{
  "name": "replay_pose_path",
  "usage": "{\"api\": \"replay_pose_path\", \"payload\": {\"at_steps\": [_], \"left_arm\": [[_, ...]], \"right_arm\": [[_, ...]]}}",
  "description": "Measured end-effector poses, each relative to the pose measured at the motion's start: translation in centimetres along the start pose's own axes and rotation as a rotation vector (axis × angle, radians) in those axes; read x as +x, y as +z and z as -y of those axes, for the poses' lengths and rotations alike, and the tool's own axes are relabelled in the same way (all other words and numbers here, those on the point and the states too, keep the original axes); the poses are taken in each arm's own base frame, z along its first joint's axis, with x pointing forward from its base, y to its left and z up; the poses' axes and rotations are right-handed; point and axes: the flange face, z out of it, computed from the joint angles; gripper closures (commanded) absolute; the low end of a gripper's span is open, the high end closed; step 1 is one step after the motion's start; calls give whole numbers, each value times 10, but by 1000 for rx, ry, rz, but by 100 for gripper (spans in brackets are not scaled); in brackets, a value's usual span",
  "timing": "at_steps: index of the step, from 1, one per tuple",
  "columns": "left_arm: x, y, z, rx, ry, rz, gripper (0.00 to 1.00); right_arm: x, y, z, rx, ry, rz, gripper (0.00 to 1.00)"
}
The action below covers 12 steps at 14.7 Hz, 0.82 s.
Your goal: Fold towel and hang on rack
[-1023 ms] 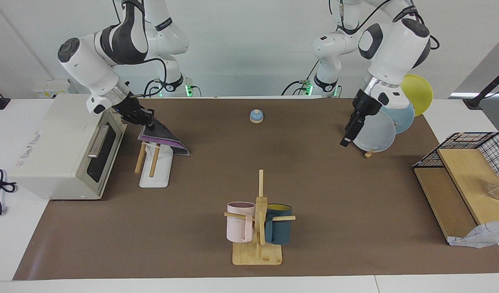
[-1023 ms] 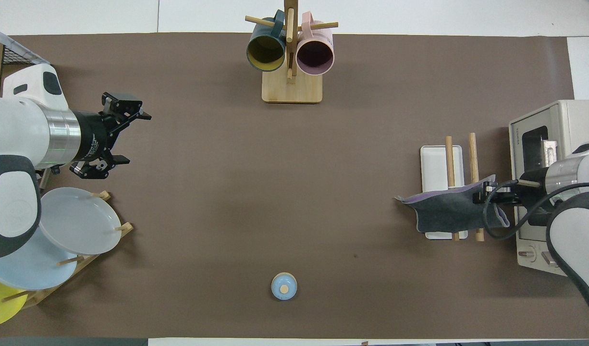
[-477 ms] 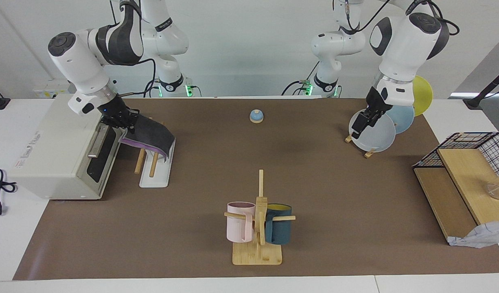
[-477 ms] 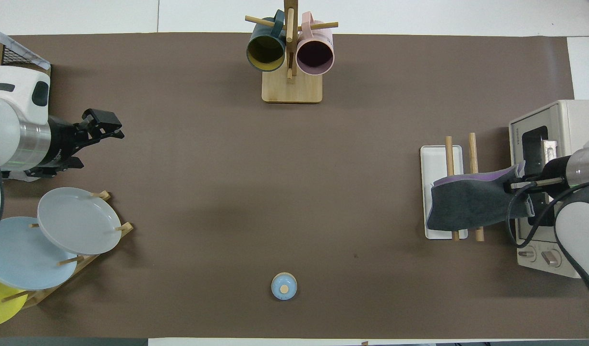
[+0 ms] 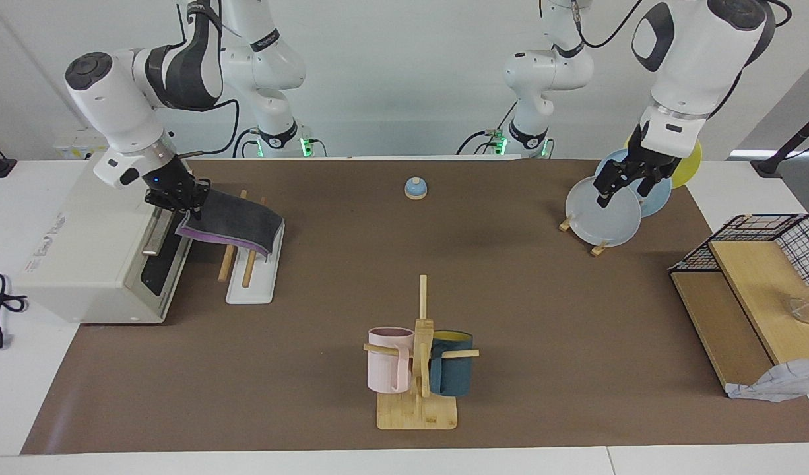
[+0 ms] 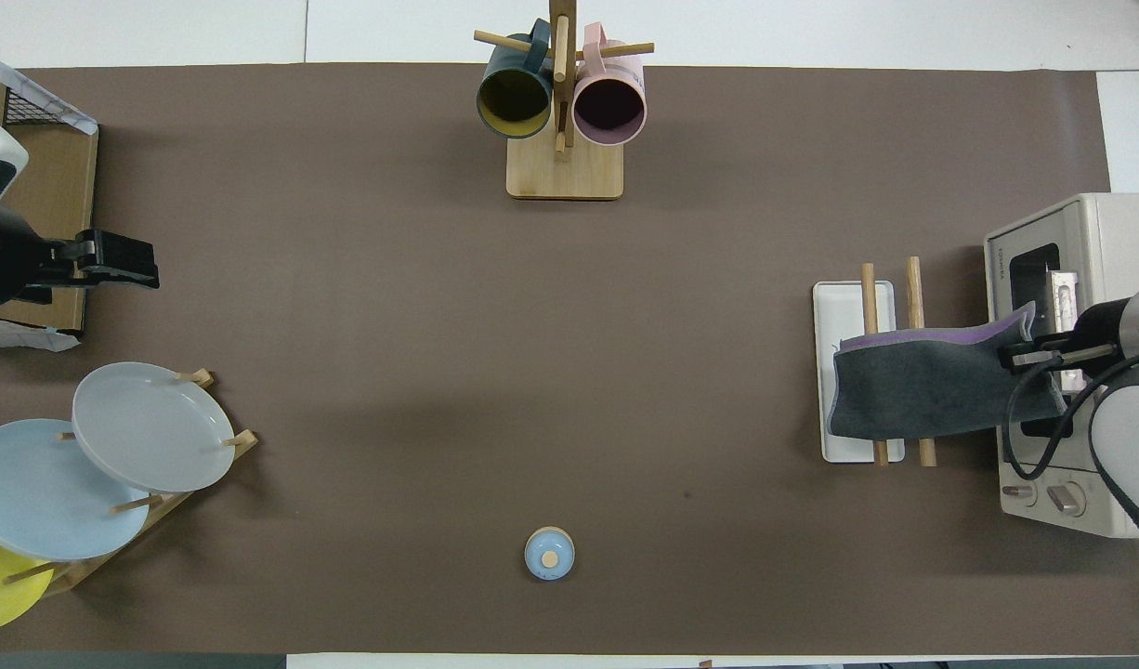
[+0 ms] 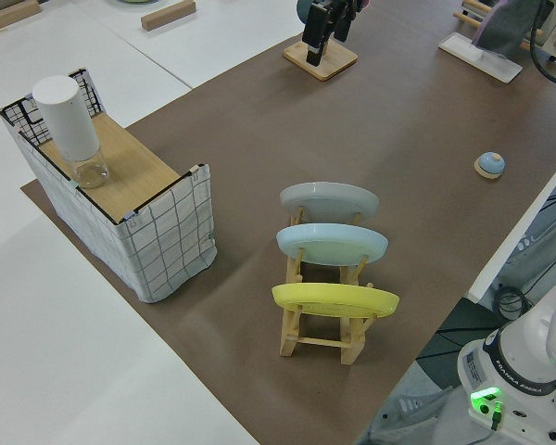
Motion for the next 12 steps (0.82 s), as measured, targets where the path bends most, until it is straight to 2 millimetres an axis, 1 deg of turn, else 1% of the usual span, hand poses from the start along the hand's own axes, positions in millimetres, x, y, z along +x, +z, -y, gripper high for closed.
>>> {"api": "replay_pose_path", "payload": {"at_steps": [2, 5, 6, 8, 9, 10, 12], "left_arm": [[-6, 2, 1, 8, 86, 56, 0], [-10, 9, 1, 7, 115, 97, 0], [-10, 11, 0, -2, 115, 99, 0], [-9, 9, -2, -18, 114, 95, 0], [-9, 7, -2, -21, 114, 90, 0], [-9, 5, -3, -24, 114, 87, 0], [-8, 3, -4, -38, 114, 84, 0]], "right_arm": [[0, 0, -1, -12, -6, 5, 100], [-1, 1, -3, -29, -13, 12, 100], [-1, 1, -3, -29, -13, 12, 85], [-1, 1, -3, -29, -13, 13, 28], [-1, 1, -3, -29, -13, 13, 3], [-1, 1, -3, -29, -13, 13, 0], [-1, 1, -3, -29, -13, 14, 0]]}}
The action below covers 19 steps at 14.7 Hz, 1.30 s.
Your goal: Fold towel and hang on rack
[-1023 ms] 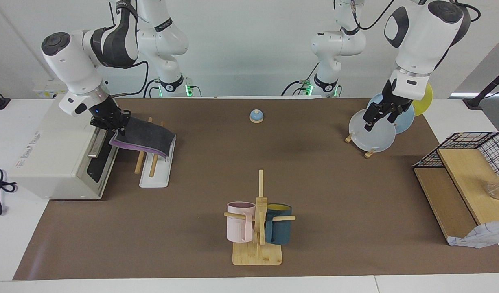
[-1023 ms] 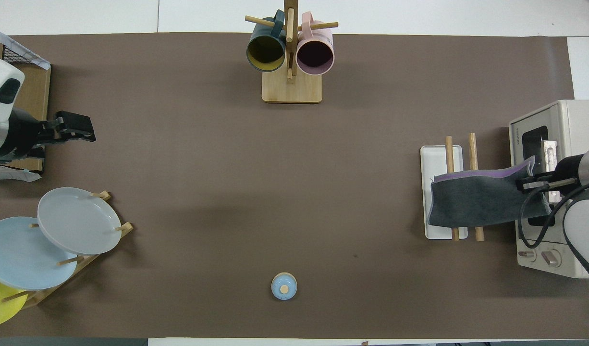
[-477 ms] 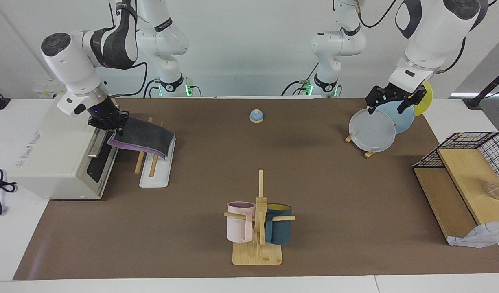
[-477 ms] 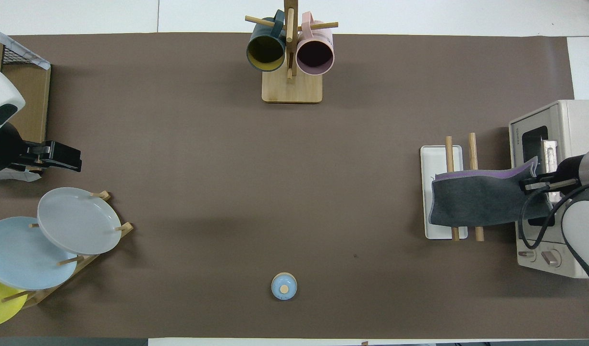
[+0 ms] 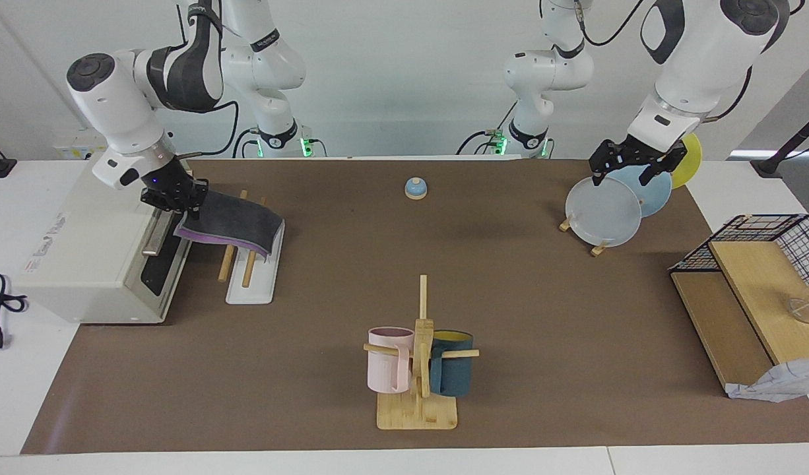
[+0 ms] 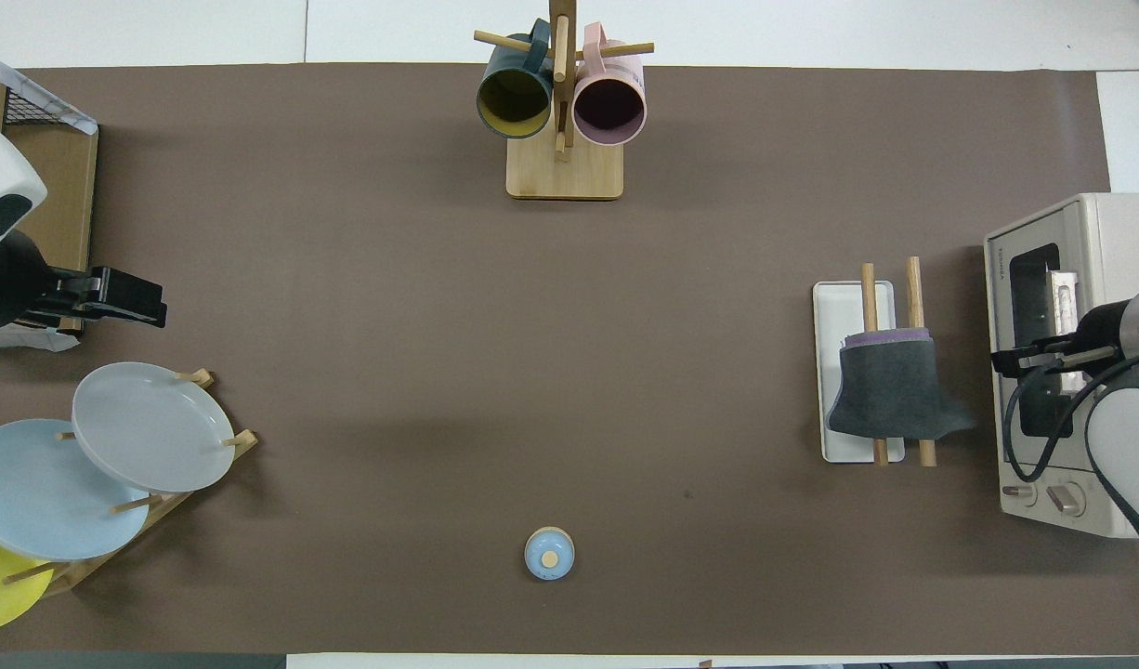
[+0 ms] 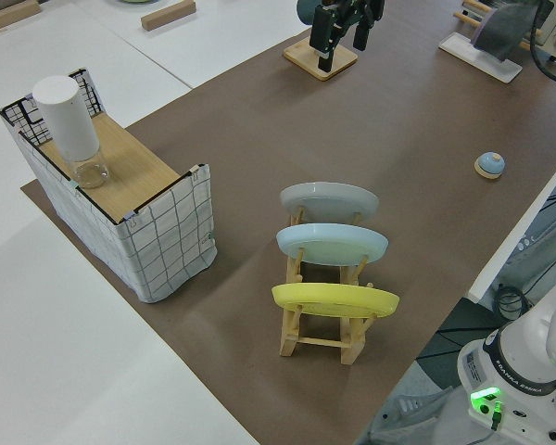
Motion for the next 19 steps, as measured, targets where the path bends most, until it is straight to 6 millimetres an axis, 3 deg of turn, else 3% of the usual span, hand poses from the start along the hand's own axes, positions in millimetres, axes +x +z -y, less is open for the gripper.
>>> {"api": "replay_pose_path", "payload": {"at_steps": [5, 7, 9, 14, 16, 19], "left_arm": [[0, -9, 0, -9, -2, -20, 0], [0, -10, 2, -9, -5, -20, 0], [1, -10, 2, -10, -6, -22, 0], [1, -10, 3, -10, -7, -22, 0], [1, -10, 4, -10, -8, -22, 0], [1, -10, 5, -10, -11, -22, 0]], "right_arm": [[1, -1, 1, -1, -2, -2, 0], [5, -12, 4, -8, -10, -19, 0], [10, -40, 7, -7, -10, -15, 0], [19, -148, 28, -4, 78, 28, 0], [23, -162, 25, -18, 113, 67, 0], [31, -152, 22, -21, 139, 116, 0]]}}
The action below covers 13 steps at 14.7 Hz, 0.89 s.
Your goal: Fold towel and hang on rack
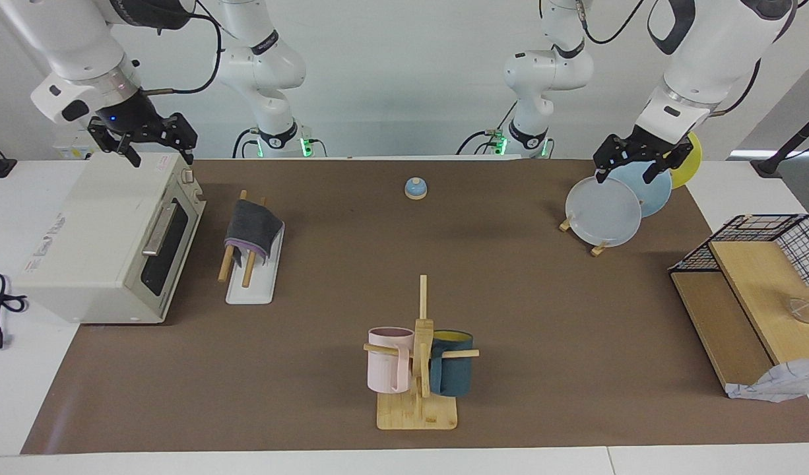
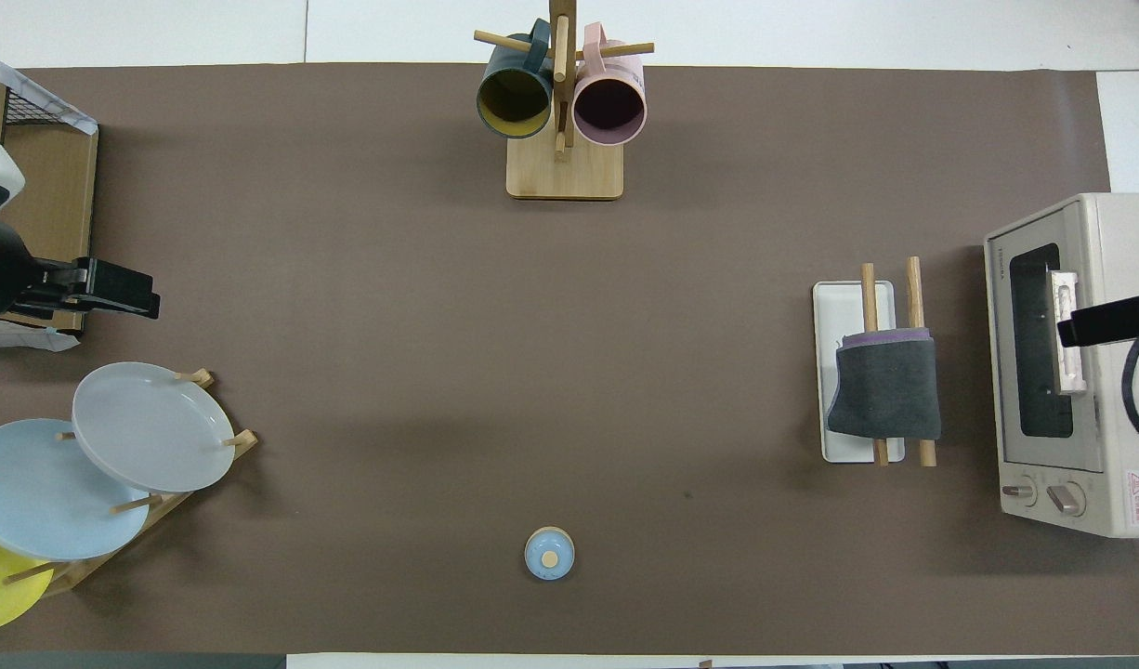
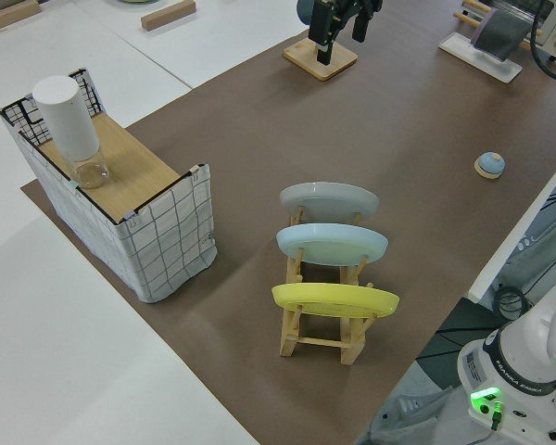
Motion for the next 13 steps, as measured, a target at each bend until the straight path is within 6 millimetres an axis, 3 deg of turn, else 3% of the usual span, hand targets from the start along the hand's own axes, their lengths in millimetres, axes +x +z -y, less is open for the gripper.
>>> {"api": "replay_pose_path", "payload": {"at_steps": [5, 10, 13], "left_arm": [[0, 0, 0, 0, 0, 0, 0], [0, 0, 0, 0, 0, 0, 0], [0, 0, 0, 0, 0, 0, 0]], "right_arm": [[3, 2, 3, 7, 28, 84, 0], [4, -5, 47, -9, -13, 94, 0], [5, -4, 34, -7, 25, 89, 0]]}}
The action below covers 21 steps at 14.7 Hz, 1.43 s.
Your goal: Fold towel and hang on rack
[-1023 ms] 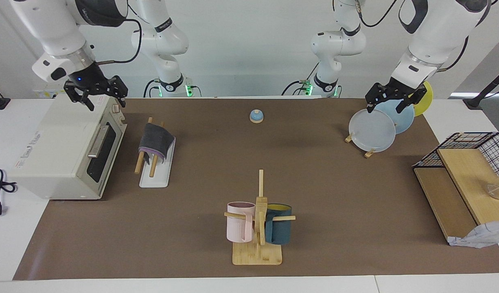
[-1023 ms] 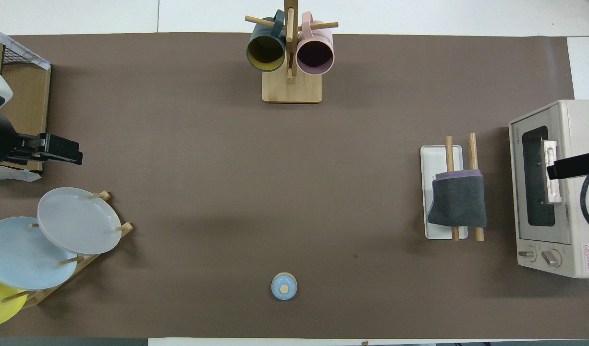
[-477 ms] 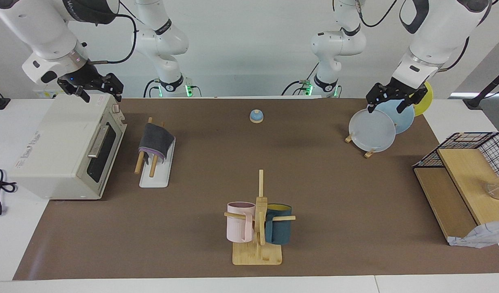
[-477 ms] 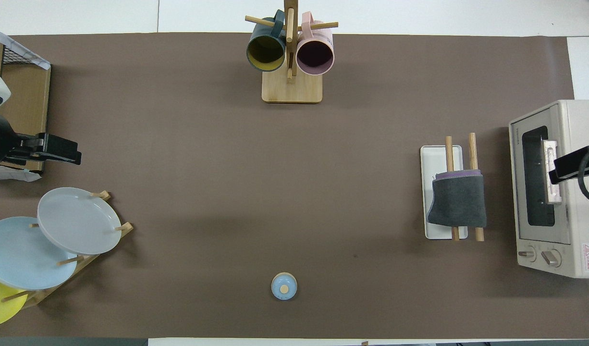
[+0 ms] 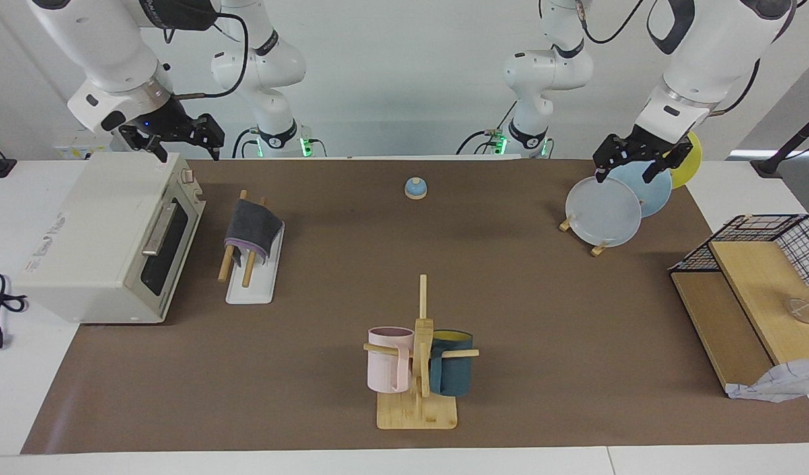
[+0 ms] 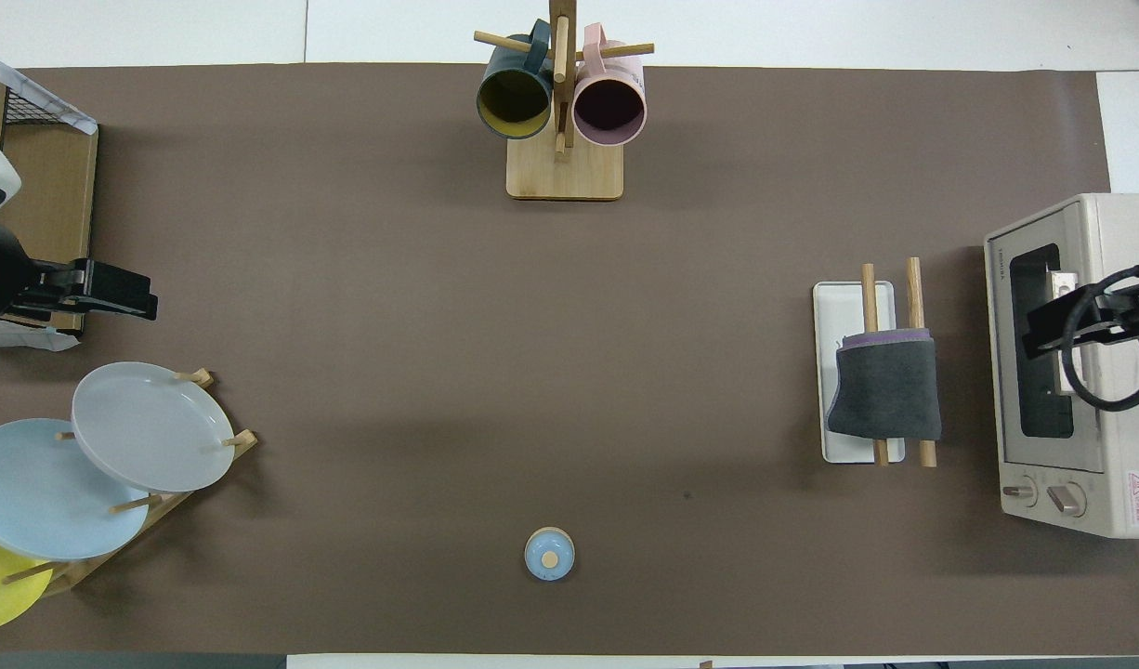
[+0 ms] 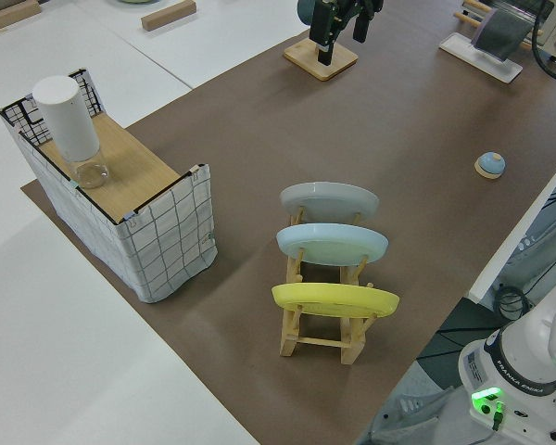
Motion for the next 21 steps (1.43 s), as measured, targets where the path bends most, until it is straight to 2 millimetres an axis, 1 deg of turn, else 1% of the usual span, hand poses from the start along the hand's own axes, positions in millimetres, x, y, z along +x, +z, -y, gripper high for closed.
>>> {"api": "replay_pose_path", "payload": {"at_steps": [2, 6, 9, 12, 16, 19, 21], "left_arm": [[0, 0, 0, 0, 0, 0, 0], [0, 0, 0, 0, 0, 0, 0], [0, 0, 0, 0, 0, 0, 0], [0, 0, 0, 0, 0, 0, 0], [0, 0, 0, 0, 0, 0, 0], [0, 0, 0, 0, 0, 0, 0], [0, 0, 0, 0, 0, 0, 0]], "right_arm": [[1, 1, -16, 5, 30, -3, 0], [2, 3, -22, 7, 42, -1, 0], [2, 4, -30, 10, 58, 1, 0], [3, 5, -27, 9, 51, 1, 0], [3, 6, -33, 12, 62, 4, 0], [3, 6, -28, 10, 53, 4, 0], [3, 6, -28, 10, 53, 4, 0]]}}
